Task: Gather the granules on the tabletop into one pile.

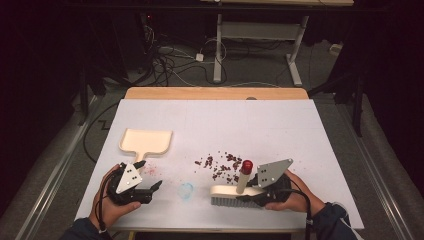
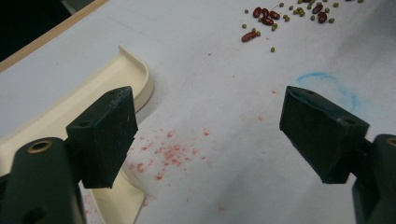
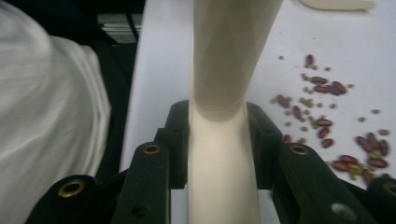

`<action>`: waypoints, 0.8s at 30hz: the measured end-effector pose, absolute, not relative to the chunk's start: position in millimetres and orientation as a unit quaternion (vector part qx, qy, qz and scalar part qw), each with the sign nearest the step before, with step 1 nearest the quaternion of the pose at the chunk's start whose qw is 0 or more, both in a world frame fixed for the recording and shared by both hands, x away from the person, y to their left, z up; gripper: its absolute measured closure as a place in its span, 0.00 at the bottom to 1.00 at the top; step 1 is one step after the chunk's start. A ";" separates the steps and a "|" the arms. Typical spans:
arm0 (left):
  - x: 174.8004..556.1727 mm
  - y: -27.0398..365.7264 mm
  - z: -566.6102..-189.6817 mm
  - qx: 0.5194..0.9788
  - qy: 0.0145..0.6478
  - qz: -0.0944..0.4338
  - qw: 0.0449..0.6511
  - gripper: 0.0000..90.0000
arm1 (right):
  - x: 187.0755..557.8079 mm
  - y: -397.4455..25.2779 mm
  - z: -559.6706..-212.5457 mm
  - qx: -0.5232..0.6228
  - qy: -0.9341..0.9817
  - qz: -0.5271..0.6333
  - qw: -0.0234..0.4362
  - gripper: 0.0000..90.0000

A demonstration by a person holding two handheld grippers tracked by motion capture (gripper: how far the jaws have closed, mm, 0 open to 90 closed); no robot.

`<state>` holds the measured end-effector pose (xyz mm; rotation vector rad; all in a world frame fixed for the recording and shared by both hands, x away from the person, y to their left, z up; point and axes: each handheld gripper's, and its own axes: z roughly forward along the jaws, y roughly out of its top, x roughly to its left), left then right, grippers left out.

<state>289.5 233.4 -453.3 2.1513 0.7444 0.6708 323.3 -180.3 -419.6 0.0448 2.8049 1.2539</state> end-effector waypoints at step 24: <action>288.5 234.1 -454.4 0.841 0.291 0.256 0.378 0.20 | 379.6 -150.0 -413.6 0.101 0.895 0.428 0.078 0.75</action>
